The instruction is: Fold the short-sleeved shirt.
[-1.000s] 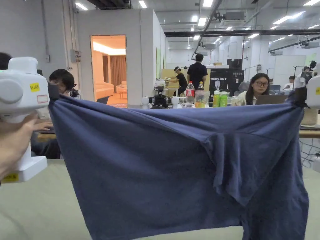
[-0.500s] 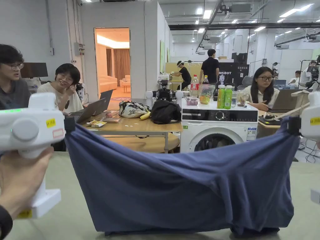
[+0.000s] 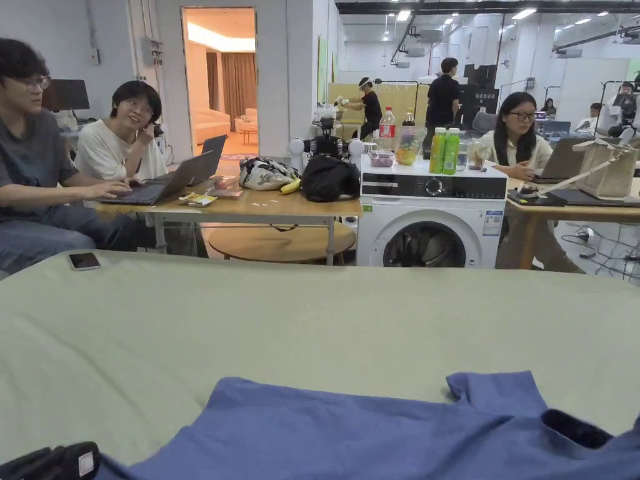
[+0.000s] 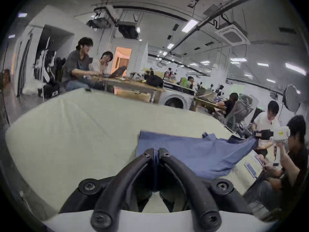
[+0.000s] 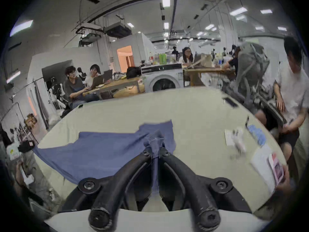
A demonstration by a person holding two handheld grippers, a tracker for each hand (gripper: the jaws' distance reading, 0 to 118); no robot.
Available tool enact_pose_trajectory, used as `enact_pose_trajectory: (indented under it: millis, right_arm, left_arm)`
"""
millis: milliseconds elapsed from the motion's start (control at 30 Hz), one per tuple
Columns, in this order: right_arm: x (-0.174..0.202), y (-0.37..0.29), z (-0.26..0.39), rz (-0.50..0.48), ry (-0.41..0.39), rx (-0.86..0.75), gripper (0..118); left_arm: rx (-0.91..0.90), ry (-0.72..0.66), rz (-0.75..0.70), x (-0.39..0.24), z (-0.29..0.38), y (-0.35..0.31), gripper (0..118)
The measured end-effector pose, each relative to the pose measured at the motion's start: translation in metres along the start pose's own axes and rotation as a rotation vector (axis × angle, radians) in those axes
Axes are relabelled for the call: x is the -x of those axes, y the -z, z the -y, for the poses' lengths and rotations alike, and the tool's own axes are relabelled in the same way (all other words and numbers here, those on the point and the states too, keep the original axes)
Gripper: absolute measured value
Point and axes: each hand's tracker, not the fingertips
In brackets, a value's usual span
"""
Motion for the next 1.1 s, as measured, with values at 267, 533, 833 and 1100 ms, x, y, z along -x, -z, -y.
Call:
enact_pose_trajectory:
  millis: [267,533,833,1100]
  right_arm:
    - [-0.021,0.001,0.096,0.056,0.060,0.200,2]
    - [-0.040,-0.007,0.146,0.107,0.114,0.221,47]
    - [0.010,-0.023,0.111,0.021,-0.072,-0.071,71]
    - [0.082,-0.007,0.093,-0.067,-0.103,-0.163,47]
  left_arm:
    - [0.203,-0.044,-0.061,0.033,0.091,-0.011,0]
    - [0.234,-0.068,-0.095,0.049,0.111,-0.007,62]
    - [-0.011,0.242,-0.077,-0.038,0.049,-0.006,84]
    - [-0.068,0.283,0.082,-0.110,0.024,0.025,70]
